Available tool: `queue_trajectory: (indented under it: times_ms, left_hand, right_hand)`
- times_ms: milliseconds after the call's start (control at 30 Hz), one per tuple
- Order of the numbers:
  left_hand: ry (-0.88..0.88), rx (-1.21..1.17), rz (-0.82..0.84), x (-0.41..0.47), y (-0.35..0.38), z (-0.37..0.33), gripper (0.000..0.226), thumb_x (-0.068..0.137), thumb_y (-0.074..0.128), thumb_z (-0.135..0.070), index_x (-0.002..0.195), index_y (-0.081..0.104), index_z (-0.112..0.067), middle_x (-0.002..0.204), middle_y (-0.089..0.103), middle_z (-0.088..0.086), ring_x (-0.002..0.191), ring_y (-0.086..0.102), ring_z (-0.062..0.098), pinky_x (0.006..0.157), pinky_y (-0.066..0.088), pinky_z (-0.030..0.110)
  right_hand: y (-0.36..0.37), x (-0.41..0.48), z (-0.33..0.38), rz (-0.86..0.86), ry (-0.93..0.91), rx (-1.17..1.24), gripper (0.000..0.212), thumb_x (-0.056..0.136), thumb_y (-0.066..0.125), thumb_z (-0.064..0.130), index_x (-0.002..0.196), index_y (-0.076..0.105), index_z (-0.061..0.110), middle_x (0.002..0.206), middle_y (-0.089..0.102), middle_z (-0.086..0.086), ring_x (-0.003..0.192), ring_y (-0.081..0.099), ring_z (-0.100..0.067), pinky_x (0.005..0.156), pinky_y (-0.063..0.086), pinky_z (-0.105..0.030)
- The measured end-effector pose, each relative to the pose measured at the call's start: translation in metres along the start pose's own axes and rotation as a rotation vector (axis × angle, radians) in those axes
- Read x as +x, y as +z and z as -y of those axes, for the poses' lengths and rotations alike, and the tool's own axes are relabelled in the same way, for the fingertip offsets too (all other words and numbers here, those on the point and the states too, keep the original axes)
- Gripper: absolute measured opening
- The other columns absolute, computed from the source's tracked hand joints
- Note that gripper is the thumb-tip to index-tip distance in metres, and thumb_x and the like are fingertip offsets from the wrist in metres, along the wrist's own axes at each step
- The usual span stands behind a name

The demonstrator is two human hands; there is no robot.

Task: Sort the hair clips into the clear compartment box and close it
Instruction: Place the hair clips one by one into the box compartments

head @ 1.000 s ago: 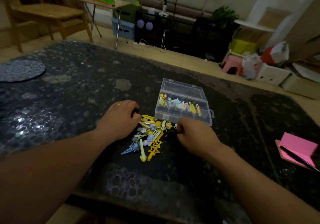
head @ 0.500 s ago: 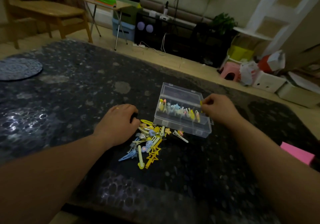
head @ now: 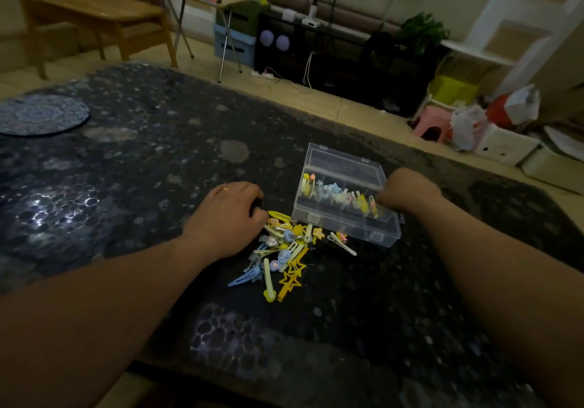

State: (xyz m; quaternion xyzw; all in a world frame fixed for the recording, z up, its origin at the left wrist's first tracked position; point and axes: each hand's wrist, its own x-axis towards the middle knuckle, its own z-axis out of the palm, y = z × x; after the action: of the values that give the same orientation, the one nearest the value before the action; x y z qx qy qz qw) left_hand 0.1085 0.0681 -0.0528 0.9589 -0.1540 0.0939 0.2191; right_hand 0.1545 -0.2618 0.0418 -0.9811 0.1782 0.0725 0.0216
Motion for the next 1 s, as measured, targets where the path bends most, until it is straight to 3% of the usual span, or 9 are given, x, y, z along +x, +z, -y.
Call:
queue_trajectory:
  times_ms: [167, 333, 433, 533, 700, 833, 1000]
  left_hand:
    - [0.003, 0.002, 0.005, 0.001, 0.002, 0.002, 0.049, 0.087, 0.034, -0.049, 0.12, 0.062, -0.025, 0.121, 0.064, -0.006, 0.113, 0.056, 0.015, 0.11, 0.039, 0.038]
    - [-0.011, -0.002, 0.019, 0.001, 0.001, 0.002, 0.049, 0.087, 0.034, -0.049, 0.119, 0.063, -0.024, 0.12, 0.065, -0.005, 0.112, 0.058, 0.018, 0.107, 0.041, 0.04]
    - [-0.028, -0.01, 0.017, 0.002, 0.002, 0.002, 0.043, 0.089, 0.038, -0.043, 0.117, 0.064, -0.024, 0.119, 0.066, -0.004, 0.111, 0.059, 0.019, 0.105, 0.044, 0.041]
    - [-0.037, -0.026, 0.039, 0.002, 0.0, 0.001, 0.045, 0.09, 0.036, -0.041, 0.121, 0.064, -0.025, 0.125, 0.066, -0.003, 0.115, 0.058, 0.018, 0.109, 0.042, 0.043]
    - [-0.037, -0.035, 0.053, 0.002, -0.002, -0.001, 0.045, 0.093, 0.036, -0.037, 0.126, 0.063, -0.023, 0.128, 0.065, -0.001, 0.12, 0.056, 0.02, 0.112, 0.039, 0.043]
    - [-0.034, -0.034, 0.043, 0.002, -0.001, 0.0, 0.041, 0.095, 0.039, -0.033, 0.126, 0.063, -0.023, 0.127, 0.065, -0.001, 0.119, 0.057, 0.019, 0.111, 0.039, 0.041]
    - [-0.025, -0.026, 0.037, 0.003, -0.001, -0.001, 0.04, 0.096, 0.039, -0.032, 0.126, 0.063, -0.022, 0.128, 0.065, -0.002, 0.119, 0.057, 0.018, 0.11, 0.04, 0.041]
  right_hand:
    - [0.001, -0.011, -0.003, -0.108, -0.031, 0.084, 0.027, 0.091, 0.076, 0.039, 0.08, 0.071, 0.015, 0.077, 0.069, -0.005, 0.069, 0.066, -0.023, 0.056, 0.049, -0.031]
    - [0.011, -0.053, 0.005, -0.305, -0.219, 0.318, 0.027, 0.099, 0.07, 0.037, 0.082, 0.067, 0.016, 0.078, 0.069, -0.005, 0.072, 0.065, -0.022, 0.066, 0.055, -0.038]
    - [0.027, -0.088, 0.015, -0.359, -0.334, 0.436, 0.025, 0.1, 0.071, 0.035, 0.081, 0.067, 0.02, 0.078, 0.066, 0.0, 0.072, 0.063, -0.015, 0.066, 0.051, -0.034]
    - [0.045, -0.116, 0.027, -0.329, -0.475, 0.468, 0.019, 0.1, 0.071, 0.034, 0.085, 0.068, 0.022, 0.084, 0.064, 0.005, 0.078, 0.062, -0.009, 0.071, 0.052, -0.03]
    - [0.063, -0.132, 0.042, -0.139, -0.693, 0.405, 0.006, 0.098, 0.072, 0.032, 0.1, 0.072, 0.027, 0.097, 0.063, 0.012, 0.09, 0.059, -0.004, 0.081, 0.056, -0.033]
    - [0.066, -0.136, 0.049, -0.102, -0.774, 0.34, 0.014, 0.097, 0.074, 0.033, 0.111, 0.073, 0.032, 0.105, 0.059, 0.013, 0.093, 0.057, -0.004, 0.084, 0.055, -0.034]
    - [0.069, -0.139, 0.055, -0.031, -0.888, 0.29, 0.022, 0.095, 0.074, 0.046, 0.115, 0.073, 0.038, 0.107, 0.054, 0.014, 0.099, 0.054, -0.007, 0.083, 0.054, -0.036]
